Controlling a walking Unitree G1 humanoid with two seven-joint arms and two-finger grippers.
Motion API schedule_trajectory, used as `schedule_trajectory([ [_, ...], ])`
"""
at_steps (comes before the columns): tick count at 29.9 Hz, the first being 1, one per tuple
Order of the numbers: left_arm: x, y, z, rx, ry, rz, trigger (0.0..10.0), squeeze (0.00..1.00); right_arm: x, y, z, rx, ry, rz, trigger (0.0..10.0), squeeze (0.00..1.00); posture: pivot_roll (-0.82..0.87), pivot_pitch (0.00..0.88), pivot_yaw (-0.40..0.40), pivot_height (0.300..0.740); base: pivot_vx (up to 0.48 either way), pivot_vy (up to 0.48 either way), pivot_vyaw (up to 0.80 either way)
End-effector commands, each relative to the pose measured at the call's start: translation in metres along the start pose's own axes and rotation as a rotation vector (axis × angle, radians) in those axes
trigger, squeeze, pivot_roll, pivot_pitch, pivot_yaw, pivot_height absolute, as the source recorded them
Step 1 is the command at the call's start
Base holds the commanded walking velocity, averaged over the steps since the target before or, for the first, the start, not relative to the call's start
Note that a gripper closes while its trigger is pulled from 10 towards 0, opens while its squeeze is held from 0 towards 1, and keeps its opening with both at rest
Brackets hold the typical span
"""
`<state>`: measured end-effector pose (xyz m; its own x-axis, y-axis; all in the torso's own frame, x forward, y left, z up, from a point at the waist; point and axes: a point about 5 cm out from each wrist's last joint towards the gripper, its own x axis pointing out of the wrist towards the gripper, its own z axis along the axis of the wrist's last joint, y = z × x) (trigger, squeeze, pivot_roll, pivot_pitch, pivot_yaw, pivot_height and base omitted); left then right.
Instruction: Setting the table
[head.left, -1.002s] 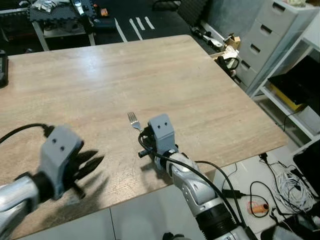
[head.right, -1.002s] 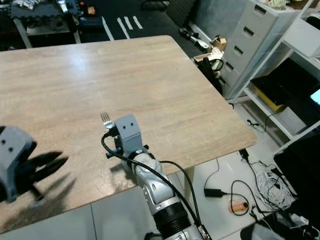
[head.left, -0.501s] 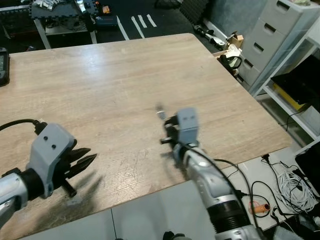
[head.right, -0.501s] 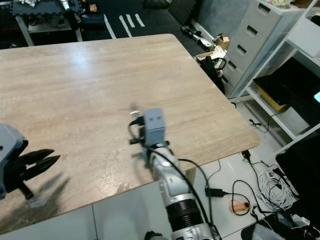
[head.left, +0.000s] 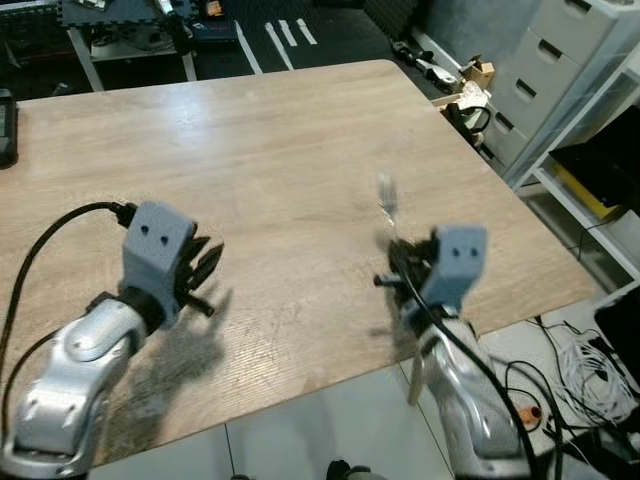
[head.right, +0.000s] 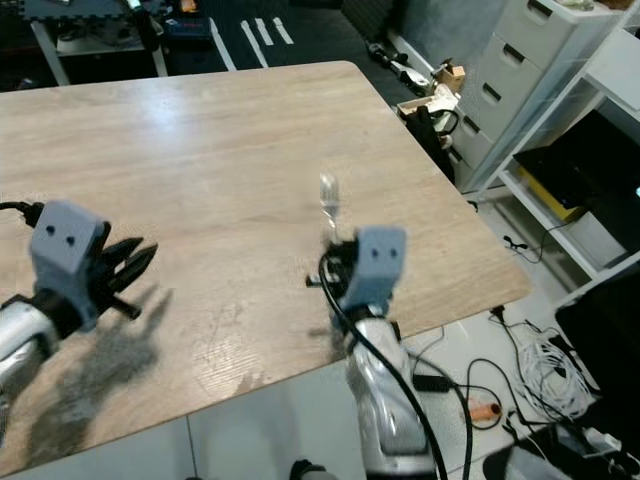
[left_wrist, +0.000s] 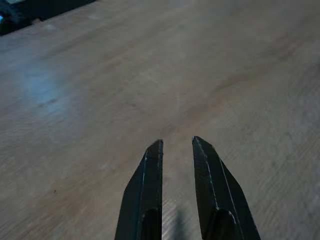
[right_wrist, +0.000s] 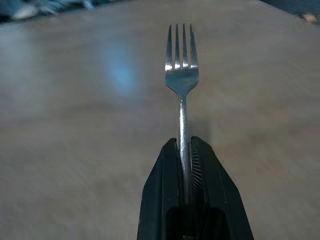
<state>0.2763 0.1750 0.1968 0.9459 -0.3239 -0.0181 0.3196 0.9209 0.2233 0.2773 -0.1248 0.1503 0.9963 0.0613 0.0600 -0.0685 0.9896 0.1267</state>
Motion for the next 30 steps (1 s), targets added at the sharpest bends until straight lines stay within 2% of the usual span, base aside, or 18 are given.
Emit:
schedule_trajectory([
  [1, 0.002, -0.025, -0.003, -0.038, -0.003, -0.104, 10.0, 0.00, -0.014, -0.012, 0.004, 0.031, -0.036, -0.105, 10.0, 0.00, 0.02, 0.097, 0.037, 0.740, 0.000, 0.000, 0.00],
  [3, -0.001, -0.039, -0.002, -0.052, -0.004, -0.200, 10.0, 0.00, -0.018, -0.016, 0.009, 0.067, -0.068, -0.142, 10.0, 0.00, 0.02, 0.097, 0.037, 0.740, 0.000, 0.000, 0.00],
  [4, -0.007, -0.049, -0.001, -0.049, -0.010, -0.287, 10.0, 0.00, -0.018, -0.019, 0.014, 0.069, -0.092, -0.165, 10.0, 0.00, 0.01, 0.096, 0.042, 0.740, 0.000, 0.000, 0.00],
  [5, -0.007, -0.049, -0.001, -0.049, -0.010, -0.287, 10.0, 0.00, -0.018, -0.019, 0.014, 0.069, -0.092, -0.165, 10.0, 0.00, 0.01, 0.096, 0.042, 0.740, 0.000, 0.000, 0.00],
  [8, -0.020, -0.053, 0.001, -0.054, -0.005, -0.403, 10.0, 0.00, -0.015, -0.023, 0.024, 0.063, -0.136, -0.192, 10.0, 0.00, 0.01, 0.094, 0.049, 0.740, 0.000, 0.000, 0.00],
  [10, -0.025, -0.049, 0.001, -0.048, 0.004, -0.412, 10.0, 0.00, -0.013, -0.025, 0.028, 0.056, -0.155, -0.199, 10.0, 0.00, 0.02, 0.089, 0.056, 0.740, 0.000, 0.000, 0.00],
  [12, -0.027, -0.037, 0.000, -0.020, 0.016, -0.348, 10.0, 0.00, -0.011, -0.026, 0.029, 0.038, -0.166, -0.196, 10.0, 0.00, 0.03, 0.084, 0.056, 0.740, 0.000, 0.000, 0.00],
  [14, -0.027, -0.033, -0.001, -0.015, 0.018, -0.318, 10.0, 0.00, -0.010, -0.026, 0.028, 0.035, -0.166, -0.195, 10.0, 0.00, 0.03, 0.082, 0.055, 0.740, 0.000, 0.000, 0.00],
  [16, -0.024, -0.022, -0.008, 0.007, 0.041, -0.201, 10.0, 0.00, -0.009, -0.026, 0.025, 0.023, -0.156, -0.189, 10.0, 0.00, 0.03, 0.077, 0.049, 0.740, 0.000, 0.000, 0.00],
  [18, -0.021, -0.016, -0.014, -0.009, 0.042, -0.097, 10.0, 0.00, -0.008, -0.024, 0.022, 0.023, -0.145, -0.182, 10.0, 0.00, 0.03, 0.074, 0.047, 0.740, 0.000, 0.000, 0.00],
  [20, -0.016, -0.017, -0.018, -0.048, 0.039, -0.022, 10.0, 0.00, -0.006, -0.023, 0.019, 0.024, -0.135, -0.176, 10.0, 0.00, 0.02, 0.067, 0.041, 0.740, 0.000, 0.000, 0.00],
  [30, -0.004, -0.026, -0.021, -0.104, 0.024, 0.073, 10.0, 0.00, -0.001, -0.023, 0.013, 0.007, -0.118, -0.174, 10.0, 0.00, 0.02, 0.064, 0.042, 0.740, 0.000, 0.000, 0.00],
])
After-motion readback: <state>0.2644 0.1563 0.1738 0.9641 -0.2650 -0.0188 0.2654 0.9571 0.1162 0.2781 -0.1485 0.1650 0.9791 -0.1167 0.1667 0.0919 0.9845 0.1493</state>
